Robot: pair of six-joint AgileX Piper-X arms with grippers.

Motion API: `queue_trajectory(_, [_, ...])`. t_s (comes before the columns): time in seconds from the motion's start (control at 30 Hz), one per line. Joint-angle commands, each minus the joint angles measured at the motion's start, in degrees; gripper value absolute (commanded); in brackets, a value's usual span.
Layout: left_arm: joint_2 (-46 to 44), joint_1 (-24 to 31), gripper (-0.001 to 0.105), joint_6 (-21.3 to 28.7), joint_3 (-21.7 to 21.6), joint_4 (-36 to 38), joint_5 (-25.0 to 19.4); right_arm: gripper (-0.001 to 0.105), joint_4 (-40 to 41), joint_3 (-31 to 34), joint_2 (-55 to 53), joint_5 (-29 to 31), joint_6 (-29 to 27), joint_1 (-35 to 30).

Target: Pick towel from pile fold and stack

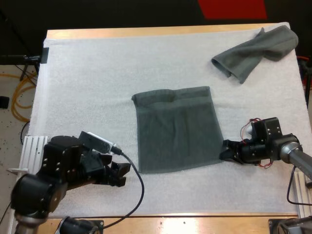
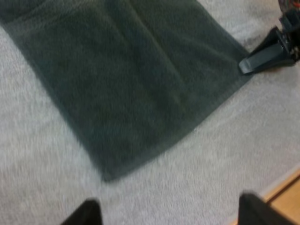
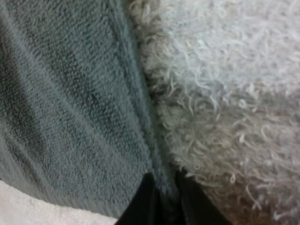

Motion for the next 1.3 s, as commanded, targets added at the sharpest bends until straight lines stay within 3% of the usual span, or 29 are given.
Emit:
queue_trajectory(0.0, [0.3,-0.4,0.059,-1.5,1.1,-2.1,0.9,0.0,0.0,0.1,0.1,1.2,-0.5,-0.1])
queue_trajectory(0.1, [2.0,-0.4,0.06,-3.2,4.6,-5.4,1.7,0.0,0.0,0.1,0.1,1.2,-0.5,-0.1])
queue_trajectory(0.17, [4.1,-0.4,0.067,-5.9,7.0,-8.1,2.6,0.0,0.0,0.1,0.1,1.2,-0.5,-0.1])
queue_trajectory(0.33, [10.5,-0.4,0.071,-6.9,9.5,-12.8,2.5,0.0,0.0,0.1,0.1,0.8,-0.5,-0.1])
queue_trajectory(0.5, [19.2,-0.4,0.071,-7.4,9.6,-16.9,2.8,0.0,0.0,0.1,0.1,0.3,-0.5,-0.1])
queue_trajectory(0.73, [30.2,-0.4,0.071,-7.6,9.6,-20.5,9.8,0.0,0.0,0.1,0.1,0.3,-0.5,-0.1])
queue_trajectory(1.17, [42.5,-0.4,0.071,-8.3,9.6,-23.8,10.1,0.0,0.0,0.1,0.1,0.3,-0.5,-0.1])
queue_trajectory(1.27, [44.6,-0.4,0.071,-8.3,9.6,-23.8,12.0,0.0,0.0,0.1,0.1,0.3,-0.5,-0.1])
